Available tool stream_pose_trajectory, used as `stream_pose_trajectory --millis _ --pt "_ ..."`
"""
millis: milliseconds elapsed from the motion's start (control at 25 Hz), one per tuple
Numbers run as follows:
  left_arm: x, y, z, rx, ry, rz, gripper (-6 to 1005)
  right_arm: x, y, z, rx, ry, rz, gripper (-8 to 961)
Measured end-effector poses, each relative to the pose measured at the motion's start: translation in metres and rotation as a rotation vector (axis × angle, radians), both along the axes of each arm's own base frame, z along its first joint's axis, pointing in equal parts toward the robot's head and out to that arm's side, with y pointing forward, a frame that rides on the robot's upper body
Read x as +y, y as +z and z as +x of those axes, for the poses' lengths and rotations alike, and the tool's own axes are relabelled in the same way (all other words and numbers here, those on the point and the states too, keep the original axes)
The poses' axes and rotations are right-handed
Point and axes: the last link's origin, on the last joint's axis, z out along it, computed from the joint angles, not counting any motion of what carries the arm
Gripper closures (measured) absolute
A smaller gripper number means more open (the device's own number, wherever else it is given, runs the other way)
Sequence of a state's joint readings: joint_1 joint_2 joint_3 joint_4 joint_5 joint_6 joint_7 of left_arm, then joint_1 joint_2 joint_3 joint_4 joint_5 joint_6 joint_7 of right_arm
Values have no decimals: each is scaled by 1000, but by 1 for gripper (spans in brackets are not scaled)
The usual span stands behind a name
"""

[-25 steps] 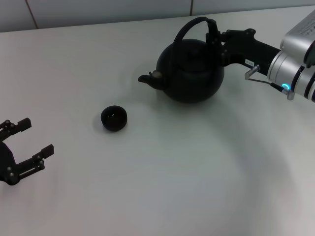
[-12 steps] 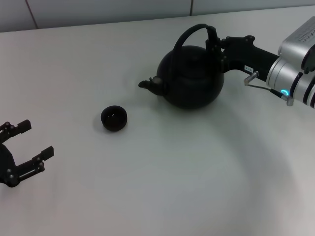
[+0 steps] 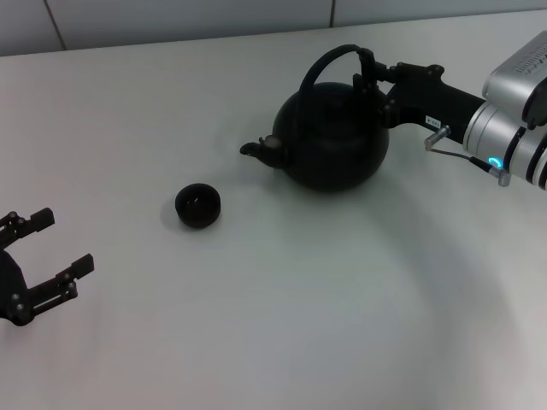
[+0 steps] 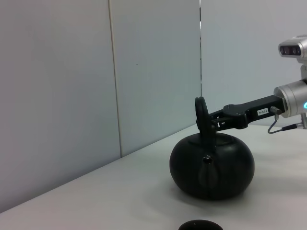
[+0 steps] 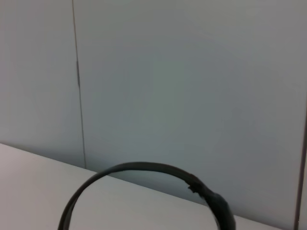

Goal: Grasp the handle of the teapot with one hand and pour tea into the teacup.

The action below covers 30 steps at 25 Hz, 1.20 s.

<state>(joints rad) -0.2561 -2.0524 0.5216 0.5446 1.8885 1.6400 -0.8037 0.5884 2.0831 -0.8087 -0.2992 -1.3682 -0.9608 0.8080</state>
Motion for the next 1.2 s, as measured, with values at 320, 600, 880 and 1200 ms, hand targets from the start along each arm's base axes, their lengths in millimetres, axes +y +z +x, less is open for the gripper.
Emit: stream_pose_trajectory --millis 320,600,880,1200 --pt "0 0 0 -1 -1 0 200 -3 0 -1 15 19 -4 486" --pt "0 0 1 -2 -5 -3 200 -23 7 7 78 44 16 338" --pt "0 0 1 -1 -10 -7 200 -74 27 40 214 -1 107 274" --pt "8 2 6 13 -38 -27 200 -99 37 37 254 105 29 273"
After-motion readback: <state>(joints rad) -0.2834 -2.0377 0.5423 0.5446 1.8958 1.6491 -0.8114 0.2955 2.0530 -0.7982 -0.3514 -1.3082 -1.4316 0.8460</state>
